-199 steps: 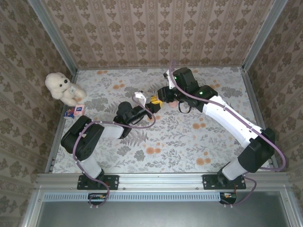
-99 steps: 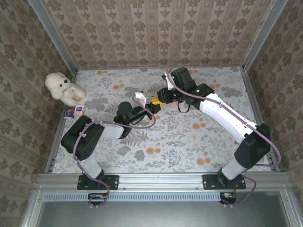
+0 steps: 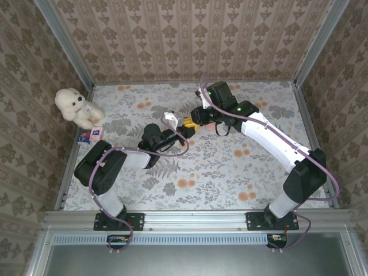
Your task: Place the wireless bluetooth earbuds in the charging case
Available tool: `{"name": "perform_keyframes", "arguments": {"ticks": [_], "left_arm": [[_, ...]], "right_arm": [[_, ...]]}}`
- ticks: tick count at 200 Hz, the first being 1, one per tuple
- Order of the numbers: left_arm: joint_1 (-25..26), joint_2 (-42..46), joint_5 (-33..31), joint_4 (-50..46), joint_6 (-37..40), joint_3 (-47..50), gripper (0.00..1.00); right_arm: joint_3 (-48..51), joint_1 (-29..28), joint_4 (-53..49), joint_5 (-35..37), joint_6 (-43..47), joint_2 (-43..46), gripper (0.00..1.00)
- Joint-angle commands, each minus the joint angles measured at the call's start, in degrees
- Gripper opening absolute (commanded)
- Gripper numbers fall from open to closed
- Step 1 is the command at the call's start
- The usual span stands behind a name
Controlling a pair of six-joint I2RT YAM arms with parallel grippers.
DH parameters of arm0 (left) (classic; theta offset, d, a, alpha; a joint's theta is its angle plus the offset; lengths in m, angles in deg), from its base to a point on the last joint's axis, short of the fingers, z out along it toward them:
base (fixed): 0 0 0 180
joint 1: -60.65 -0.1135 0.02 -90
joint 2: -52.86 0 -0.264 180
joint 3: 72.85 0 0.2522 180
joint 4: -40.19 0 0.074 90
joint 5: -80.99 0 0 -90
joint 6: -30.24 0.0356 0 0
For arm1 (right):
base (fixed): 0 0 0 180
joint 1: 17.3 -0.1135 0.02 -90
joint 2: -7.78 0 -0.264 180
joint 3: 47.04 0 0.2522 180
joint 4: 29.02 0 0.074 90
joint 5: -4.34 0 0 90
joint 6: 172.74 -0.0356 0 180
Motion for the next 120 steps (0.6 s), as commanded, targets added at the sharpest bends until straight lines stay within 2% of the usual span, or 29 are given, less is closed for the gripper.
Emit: {"name": "perform_keyframes", "arguments": {"ticks": [1,36,64,120], "left_arm": [[0.3,-0.2,1.3,2.7,-1.1,-1.8,0.00],[0.3,-0.1,1.2,2.7,-1.1,-1.9,0.00],[0.2,-0.1,1.2,2.7,-1.1,-2.0,0.00],[0.2,-0.2,1.2,2.6,-1.2,-2.2,0.00]], "right_arm": [[-0.6,0.2,-1.0,-2.0,0.9,-0.3,0.22],[-0.3,-0.1,-1.1,-2.7,1.3,-0.2,0.21],[-0.4,-0.4,-1.7,-2.6,1.8,-0.4,0.27],[-0.8,-0.9,-2.8,-1.4,2.8,-1.4,0.26]]}}
